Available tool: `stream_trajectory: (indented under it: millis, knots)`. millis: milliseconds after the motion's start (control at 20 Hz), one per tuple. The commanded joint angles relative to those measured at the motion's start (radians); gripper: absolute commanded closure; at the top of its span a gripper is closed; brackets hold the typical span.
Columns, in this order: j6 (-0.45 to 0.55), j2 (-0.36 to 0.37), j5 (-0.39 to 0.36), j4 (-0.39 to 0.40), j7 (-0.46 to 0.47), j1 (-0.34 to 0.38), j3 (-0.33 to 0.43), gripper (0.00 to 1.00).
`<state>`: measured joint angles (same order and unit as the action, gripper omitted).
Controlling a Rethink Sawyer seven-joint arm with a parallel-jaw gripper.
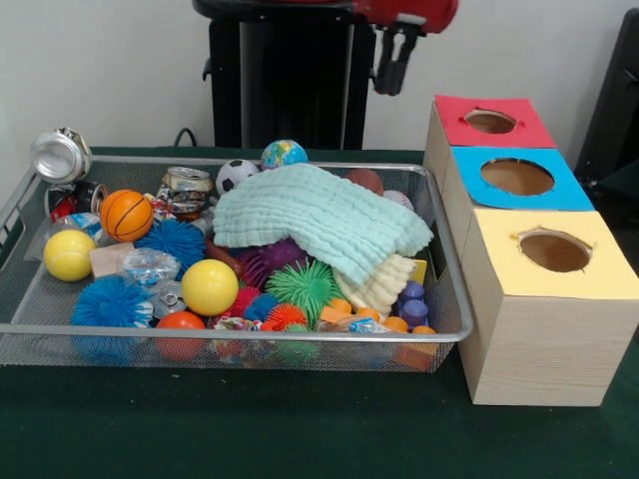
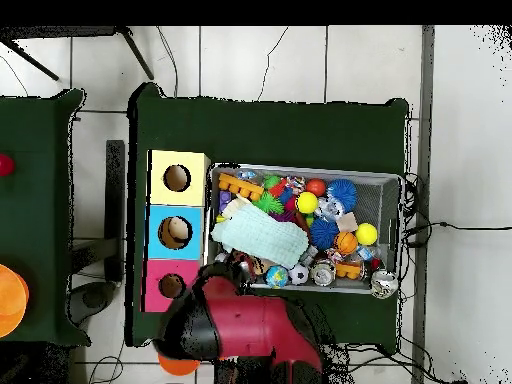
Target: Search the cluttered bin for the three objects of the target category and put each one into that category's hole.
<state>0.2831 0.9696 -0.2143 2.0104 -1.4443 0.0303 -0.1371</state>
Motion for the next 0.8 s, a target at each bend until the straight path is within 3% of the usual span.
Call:
stream_trajectory:
  millis: [50, 150, 450, 650, 800]
  knots:
    - [0.133, 0.064, -0.111, 0.106, 0.224, 0.177, 0.209, 1.0]
    - [0.134, 0.07, -0.129, 0.116, 0.248, 0.251, 0.262, 1.0]
    - [0.147, 0.056, -0.177, 0.117, 0.223, 0.362, 0.371, 1.0]
    - [0.167, 0.041, -0.197, 0.096, 0.176, 0.364, 0.379, 1.0]
    - [0.175, -0.01, -0.226, 0.043, 0.131, 0.347, 0.367, 1.0]
